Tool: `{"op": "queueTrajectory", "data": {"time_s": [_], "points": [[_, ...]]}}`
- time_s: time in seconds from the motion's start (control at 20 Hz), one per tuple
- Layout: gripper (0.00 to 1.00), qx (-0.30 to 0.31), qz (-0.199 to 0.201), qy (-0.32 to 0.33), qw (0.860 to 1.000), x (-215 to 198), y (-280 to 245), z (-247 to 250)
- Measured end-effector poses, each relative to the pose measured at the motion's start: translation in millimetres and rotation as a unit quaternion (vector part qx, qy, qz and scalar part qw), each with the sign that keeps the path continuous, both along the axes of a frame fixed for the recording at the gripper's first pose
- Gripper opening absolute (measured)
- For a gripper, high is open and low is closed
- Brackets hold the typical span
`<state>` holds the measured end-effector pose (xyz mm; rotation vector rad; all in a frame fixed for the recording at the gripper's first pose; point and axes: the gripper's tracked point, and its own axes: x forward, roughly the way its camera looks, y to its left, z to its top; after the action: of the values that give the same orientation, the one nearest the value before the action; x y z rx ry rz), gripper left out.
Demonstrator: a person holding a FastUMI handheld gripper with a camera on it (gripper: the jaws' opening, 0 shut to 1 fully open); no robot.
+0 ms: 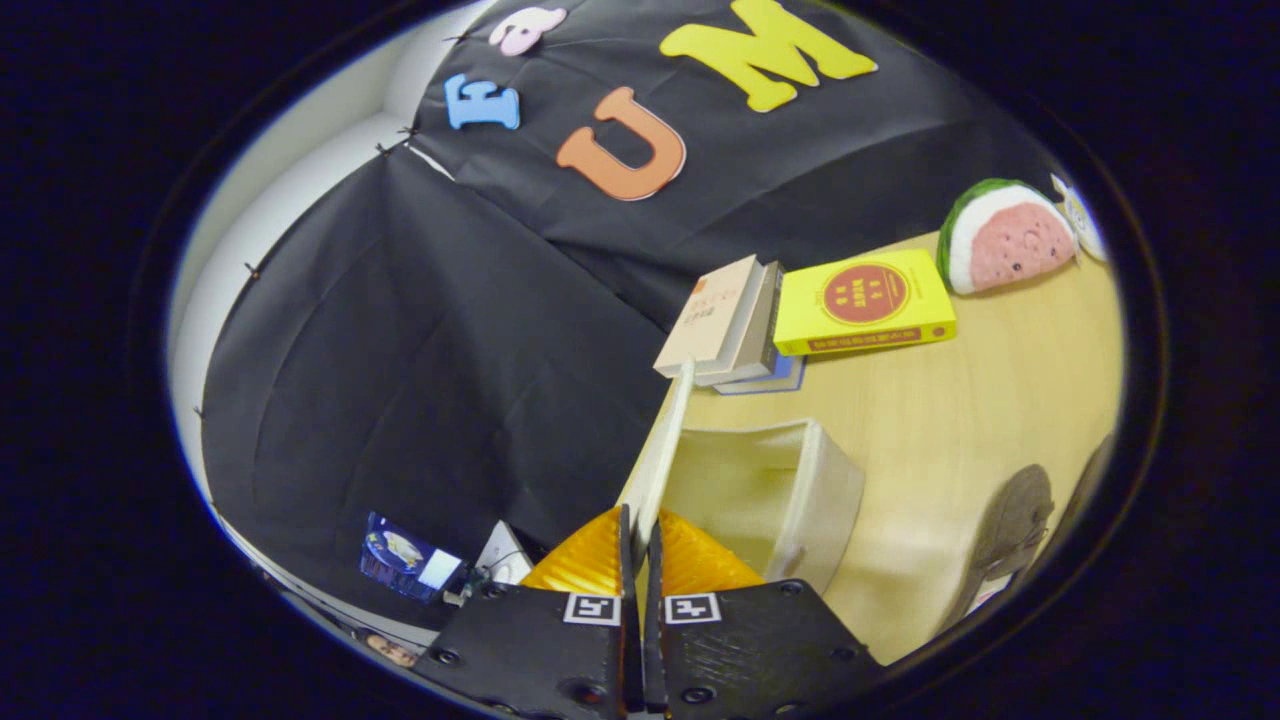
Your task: Open the storage box then place both shoes into the box .Put the left shoe in first, then the right shoe, with the right side of both shoes facing outward in a uniform manner.
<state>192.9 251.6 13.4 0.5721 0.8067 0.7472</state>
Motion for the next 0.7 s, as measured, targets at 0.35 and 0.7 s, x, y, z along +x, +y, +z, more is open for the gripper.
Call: {"op": "queueTrajectory", "data": {"time_s": [0.35, 0.7], "points": [[0.02, 0.007, 0.013, -0.017, 1.0, -5.2, 70.5, 55.1], [0.21, -0.017, 0.009, -0.049, 0.999, 7.8, 136.2, 73.5]]}}
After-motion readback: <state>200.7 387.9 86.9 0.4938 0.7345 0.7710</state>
